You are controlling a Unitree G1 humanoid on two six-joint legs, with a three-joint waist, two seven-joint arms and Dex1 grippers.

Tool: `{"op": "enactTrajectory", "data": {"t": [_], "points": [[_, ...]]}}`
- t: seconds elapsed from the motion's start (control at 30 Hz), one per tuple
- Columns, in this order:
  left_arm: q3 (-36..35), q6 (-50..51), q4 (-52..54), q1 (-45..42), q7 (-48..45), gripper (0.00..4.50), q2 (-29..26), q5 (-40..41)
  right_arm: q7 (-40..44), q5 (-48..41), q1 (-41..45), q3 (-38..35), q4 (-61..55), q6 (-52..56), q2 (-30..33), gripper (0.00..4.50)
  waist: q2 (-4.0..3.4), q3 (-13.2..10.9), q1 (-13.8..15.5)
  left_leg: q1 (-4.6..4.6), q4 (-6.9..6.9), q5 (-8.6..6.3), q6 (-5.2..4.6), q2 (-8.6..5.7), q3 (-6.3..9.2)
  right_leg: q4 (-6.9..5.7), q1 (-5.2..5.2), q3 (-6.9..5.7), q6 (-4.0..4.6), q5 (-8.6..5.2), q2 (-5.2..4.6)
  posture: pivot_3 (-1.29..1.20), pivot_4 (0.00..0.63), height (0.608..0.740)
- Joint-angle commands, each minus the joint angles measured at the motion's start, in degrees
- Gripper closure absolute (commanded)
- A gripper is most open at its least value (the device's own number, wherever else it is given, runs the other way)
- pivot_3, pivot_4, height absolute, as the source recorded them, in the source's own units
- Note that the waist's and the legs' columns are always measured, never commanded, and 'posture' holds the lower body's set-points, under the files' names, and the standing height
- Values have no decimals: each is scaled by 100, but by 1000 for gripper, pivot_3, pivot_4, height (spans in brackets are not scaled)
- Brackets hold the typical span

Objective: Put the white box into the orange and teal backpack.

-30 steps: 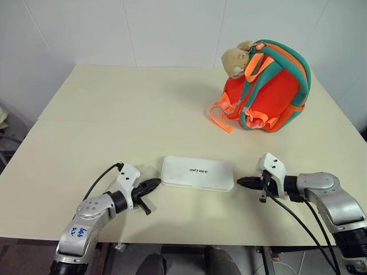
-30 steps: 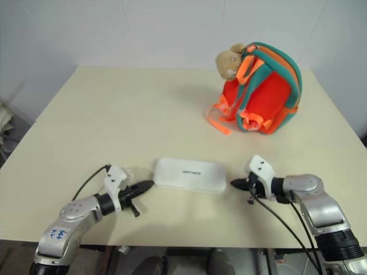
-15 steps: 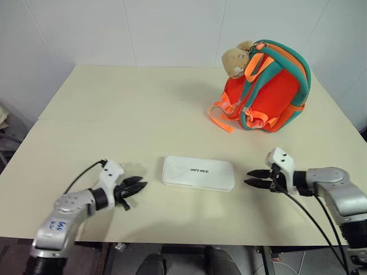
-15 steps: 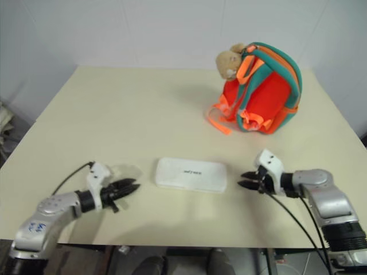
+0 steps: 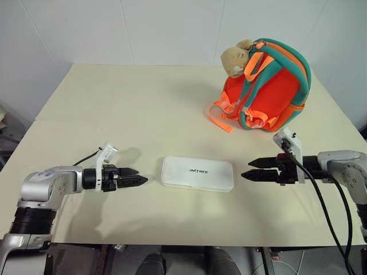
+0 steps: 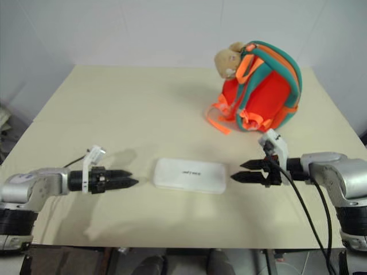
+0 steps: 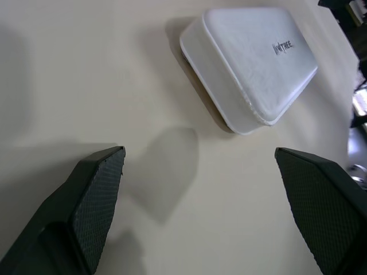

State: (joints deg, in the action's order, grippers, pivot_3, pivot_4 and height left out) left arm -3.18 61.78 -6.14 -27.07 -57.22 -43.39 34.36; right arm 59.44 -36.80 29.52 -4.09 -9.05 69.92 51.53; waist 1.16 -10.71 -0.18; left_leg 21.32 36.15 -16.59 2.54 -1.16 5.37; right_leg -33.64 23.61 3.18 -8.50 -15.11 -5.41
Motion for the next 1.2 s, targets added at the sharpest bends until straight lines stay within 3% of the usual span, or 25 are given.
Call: {"op": "enactTrajectory", "data": {"t": [0.03,0.27,0.7,1.2], "points": [[165,182,-275,-319,33,45,168,12,-259,-228,212,-23,-246,439,-31,0,0,0,13,0,3,0,0,-2,-1,-2,-1,1,0,0,-2,0,150,740],[192,506,-518,-654,239,45,680,111,-558,-321,211,173,-330,668,-175,0,0,0,9,0,4,1,1,-4,-1,-3,0,1,-1,1,-3,0,150,740],[514,983,-442,-793,194,45,932,205,-780,-269,242,544,-89,559,-420,0,0,0,12,-1,6,1,1,-5,-2,-4,-1,1,-2,1,-4,0,150,740],[413,1438,-921,-1003,262,45,1441,301,-628,-79,369,881,226,64,-564,0,0,0,11,-1,8,1,2,-6,-1,-6,-2,1,-3,1,-4,0,150,740]]}}
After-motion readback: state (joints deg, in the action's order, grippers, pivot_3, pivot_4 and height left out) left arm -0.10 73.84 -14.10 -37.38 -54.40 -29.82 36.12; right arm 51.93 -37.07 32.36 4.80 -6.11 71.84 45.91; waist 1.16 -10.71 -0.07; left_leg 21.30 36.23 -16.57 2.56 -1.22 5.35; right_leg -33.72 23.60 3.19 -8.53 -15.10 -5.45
